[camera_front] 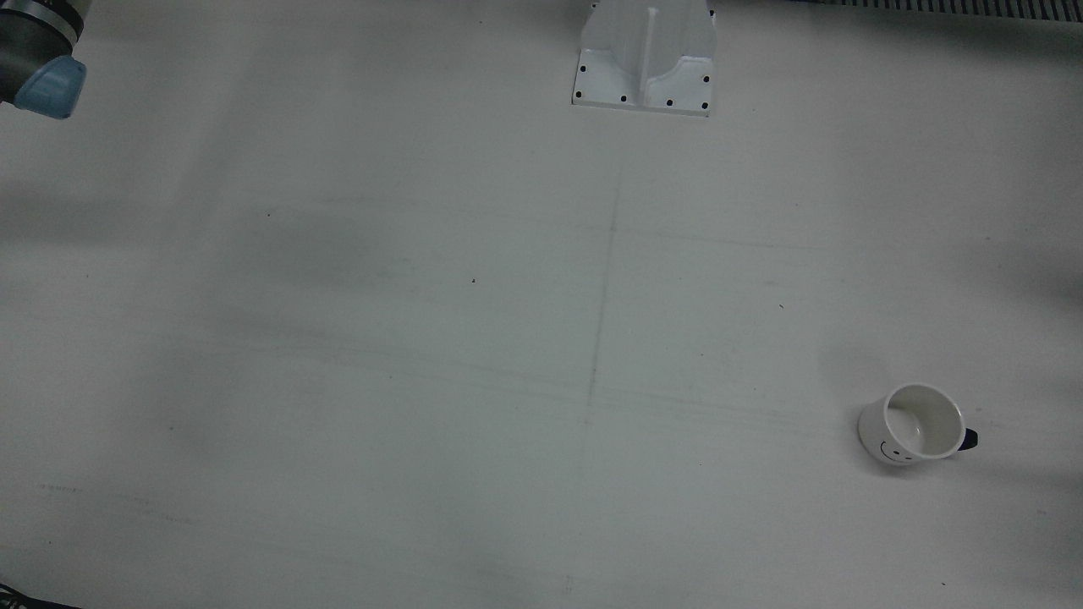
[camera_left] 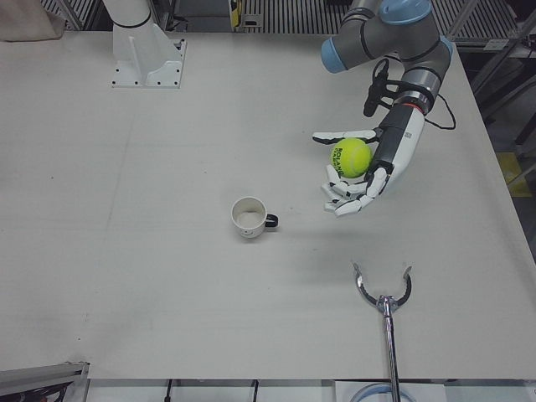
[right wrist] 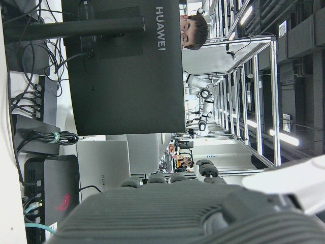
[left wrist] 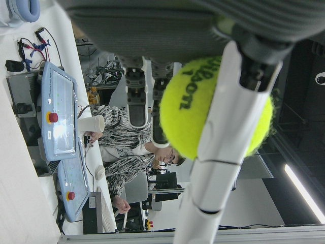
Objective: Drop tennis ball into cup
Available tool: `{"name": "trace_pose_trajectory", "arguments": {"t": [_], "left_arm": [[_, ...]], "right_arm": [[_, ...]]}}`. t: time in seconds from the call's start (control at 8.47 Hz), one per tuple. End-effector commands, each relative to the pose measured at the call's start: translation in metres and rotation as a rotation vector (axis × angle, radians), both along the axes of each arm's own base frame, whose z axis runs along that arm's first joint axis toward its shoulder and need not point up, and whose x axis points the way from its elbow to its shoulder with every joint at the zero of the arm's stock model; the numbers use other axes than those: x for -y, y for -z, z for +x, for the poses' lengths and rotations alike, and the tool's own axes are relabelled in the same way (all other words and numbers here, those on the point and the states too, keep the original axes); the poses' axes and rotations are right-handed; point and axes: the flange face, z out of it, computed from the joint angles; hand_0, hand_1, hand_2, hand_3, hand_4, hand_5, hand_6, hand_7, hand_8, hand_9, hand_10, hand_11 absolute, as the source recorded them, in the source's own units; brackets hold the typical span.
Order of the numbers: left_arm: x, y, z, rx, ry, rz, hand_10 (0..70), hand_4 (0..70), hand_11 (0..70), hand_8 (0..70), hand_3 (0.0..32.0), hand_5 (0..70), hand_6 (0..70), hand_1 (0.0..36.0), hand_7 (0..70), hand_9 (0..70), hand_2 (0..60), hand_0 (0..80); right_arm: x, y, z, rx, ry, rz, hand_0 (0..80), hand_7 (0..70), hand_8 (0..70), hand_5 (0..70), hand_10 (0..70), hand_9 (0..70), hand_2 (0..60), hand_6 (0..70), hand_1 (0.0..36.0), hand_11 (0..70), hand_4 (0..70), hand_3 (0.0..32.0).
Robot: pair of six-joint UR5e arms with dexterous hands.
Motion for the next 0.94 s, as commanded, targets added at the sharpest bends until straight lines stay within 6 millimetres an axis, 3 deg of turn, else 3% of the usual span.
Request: {"name": "trace_pose_trajectory", "arguments": {"t": [0.0,0.12,0.35,0.47,0.59,0.83], "left_arm": [[0.01,0.048,0.005,-0.01,-0.005,0.034,18.7,8.5,30.9,36.6,0.0,24.1,66.7,34.9,59.6,44.8,2.8,80.0],[0.015,0.056,0.006,-0.01,-0.003,0.037,18.6,8.6,30.8,35.5,0.0,22.9,61.1,35.0,60.5,44.9,2.0,80.0],[0.014,0.056,0.008,-0.01,-0.008,0.034,19.1,7.2,31.5,35.7,0.0,23.0,62.5,33.7,58.7,44.6,2.3,80.0],[0.014,0.057,0.008,-0.01,-0.008,0.034,19.1,7.5,31.2,32.1,0.0,19.4,44.2,34.1,62.2,45.2,0.2,80.0],[0.014,0.055,0.008,-0.009,-0.008,0.033,19.2,7.2,31.4,34.1,0.0,21.2,54.5,33.1,60.0,44.8,0.7,80.0],[0.014,0.044,0.008,-0.009,-0.007,0.037,19.5,7.2,31.9,34.4,0.0,21.1,54.5,32.5,59.7,45.2,0.6,80.0]], "right_arm": [[0.0,-0.001,-0.001,0.0,0.002,-0.001,0.0,0.0,0.0,0.0,0.0,0.0,0.0,0.0,0.0,0.0,0.0,0.0],[0.0,-0.001,-0.001,0.0,0.002,-0.001,0.0,0.0,0.0,0.0,0.0,0.0,0.0,0.0,0.0,0.0,0.0,0.0],[0.0,-0.001,-0.001,0.0,0.002,-0.003,0.0,0.0,0.0,0.0,0.0,0.0,0.0,0.0,0.0,0.0,0.0,0.0],[0.0,-0.001,0.0,0.0,0.0,-0.003,0.0,0.0,0.0,0.0,0.0,0.0,0.0,0.0,0.0,0.0,0.0,0.0],[0.0,-0.001,-0.001,0.0,0.002,-0.003,0.0,0.0,0.0,0.0,0.0,0.0,0.0,0.0,0.0,0.0,0.0,0.0],[0.0,-0.001,-0.001,0.0,0.002,-0.003,0.0,0.0,0.0,0.0,0.0,0.0,0.0,0.0,0.0,0.0,0.0,0.0]]}}
